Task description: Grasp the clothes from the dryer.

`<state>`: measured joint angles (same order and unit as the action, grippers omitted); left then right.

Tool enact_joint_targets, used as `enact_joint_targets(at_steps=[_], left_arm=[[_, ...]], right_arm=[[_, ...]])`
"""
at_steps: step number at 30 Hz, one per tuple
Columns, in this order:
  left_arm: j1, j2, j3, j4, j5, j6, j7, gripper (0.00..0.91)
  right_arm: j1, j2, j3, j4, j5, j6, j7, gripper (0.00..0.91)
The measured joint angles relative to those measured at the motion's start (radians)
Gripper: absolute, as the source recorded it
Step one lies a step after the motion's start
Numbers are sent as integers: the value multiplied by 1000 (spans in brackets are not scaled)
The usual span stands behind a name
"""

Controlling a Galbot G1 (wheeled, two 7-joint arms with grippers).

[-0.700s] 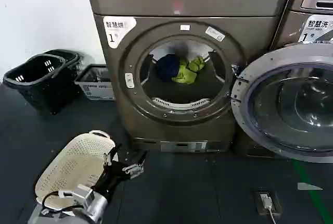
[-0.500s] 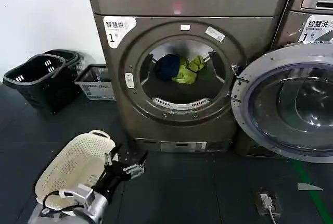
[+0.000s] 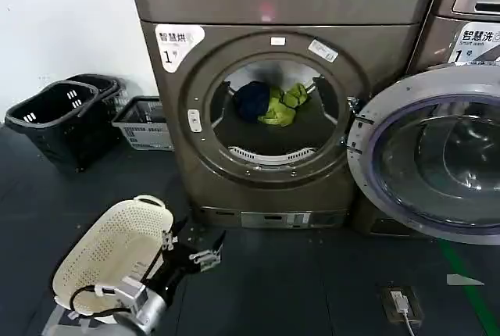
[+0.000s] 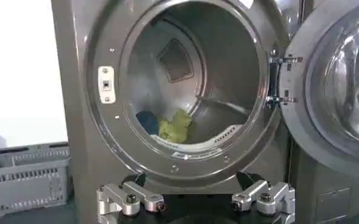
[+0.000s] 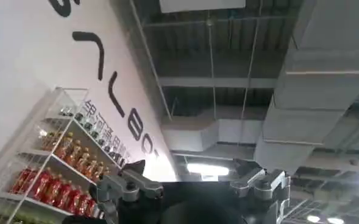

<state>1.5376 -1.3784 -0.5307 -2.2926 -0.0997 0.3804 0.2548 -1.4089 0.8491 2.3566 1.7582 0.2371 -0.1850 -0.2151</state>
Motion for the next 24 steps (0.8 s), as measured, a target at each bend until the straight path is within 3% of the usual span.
enact_joint_targets(at_steps=[24], left_arm=[[6, -7, 31, -21, 24, 18, 10, 907]], right_arm=[[-29, -5, 43, -11, 1, 9, -30, 907]])
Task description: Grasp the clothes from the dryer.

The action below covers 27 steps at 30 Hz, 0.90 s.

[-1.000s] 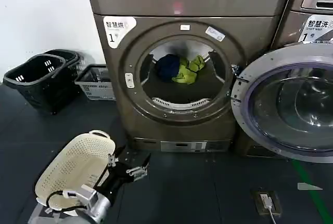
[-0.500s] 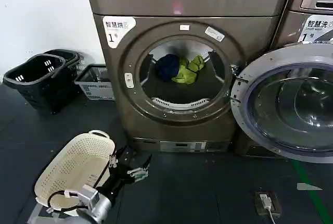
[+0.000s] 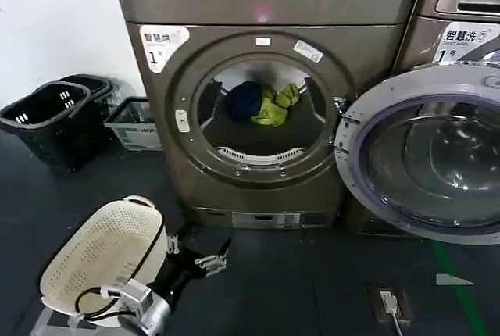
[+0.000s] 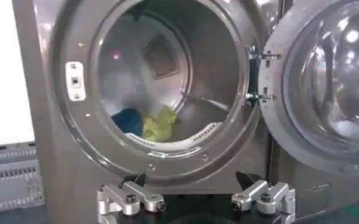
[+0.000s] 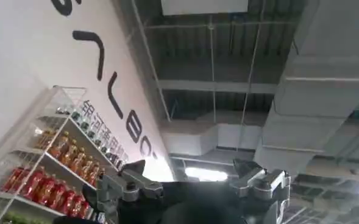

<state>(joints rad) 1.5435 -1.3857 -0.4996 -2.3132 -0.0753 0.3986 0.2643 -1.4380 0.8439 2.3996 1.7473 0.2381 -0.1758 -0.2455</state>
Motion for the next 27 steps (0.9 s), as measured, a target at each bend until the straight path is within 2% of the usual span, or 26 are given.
enact_joint_targets(at_steps=[27], left_arm=[[-10, -15, 37, 14, 32, 14, 9, 907]], right_arm=[[-8, -6, 8, 4, 0, 0, -10, 907]])
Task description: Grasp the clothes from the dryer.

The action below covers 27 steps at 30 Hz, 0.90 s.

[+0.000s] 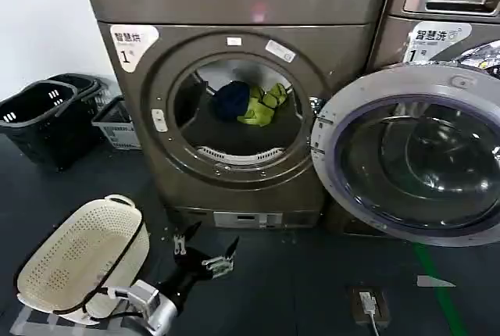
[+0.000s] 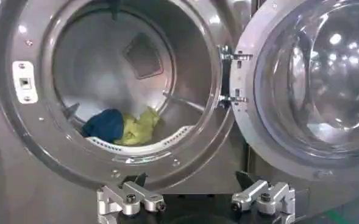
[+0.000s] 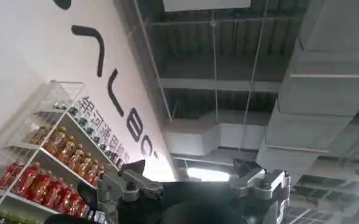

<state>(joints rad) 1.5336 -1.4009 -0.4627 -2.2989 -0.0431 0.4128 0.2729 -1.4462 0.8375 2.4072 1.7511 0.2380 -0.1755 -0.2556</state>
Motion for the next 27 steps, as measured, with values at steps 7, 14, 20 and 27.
enact_joint_targets(at_steps=[7, 14, 20, 27], left_arm=[[-12, -3, 10, 16, 7, 2, -6, 907], [-8, -5, 15, 22, 30, -2, -15, 907], [0, -10, -2, 22, 39, -7, -34, 907], [14, -13, -21, 8, 59, -13, -78, 907]], right_arm=[[-7, 0, 4, 0, 0, 2, 0, 907], [-10, 2, 1, 1, -10, 4, 5, 907], [-18, 0, -2, -12, -41, 19, 6, 907], [-17, -9, 4, -22, -31, 39, 9, 907]])
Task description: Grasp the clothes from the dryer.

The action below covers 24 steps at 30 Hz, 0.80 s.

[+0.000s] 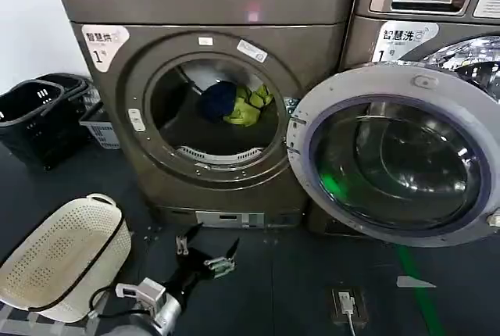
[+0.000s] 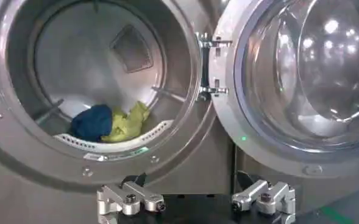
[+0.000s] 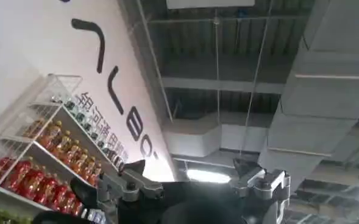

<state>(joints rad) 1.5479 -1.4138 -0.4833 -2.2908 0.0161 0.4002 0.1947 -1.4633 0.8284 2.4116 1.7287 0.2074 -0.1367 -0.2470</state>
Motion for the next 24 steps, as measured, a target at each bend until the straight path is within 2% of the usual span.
enact_joint_targets(at_steps=[24], left_arm=[[-25, -7, -1, -21, 5, -37, -115, 907]], right_arm=[[17, -10, -9, -4, 18, 16, -1, 907]])
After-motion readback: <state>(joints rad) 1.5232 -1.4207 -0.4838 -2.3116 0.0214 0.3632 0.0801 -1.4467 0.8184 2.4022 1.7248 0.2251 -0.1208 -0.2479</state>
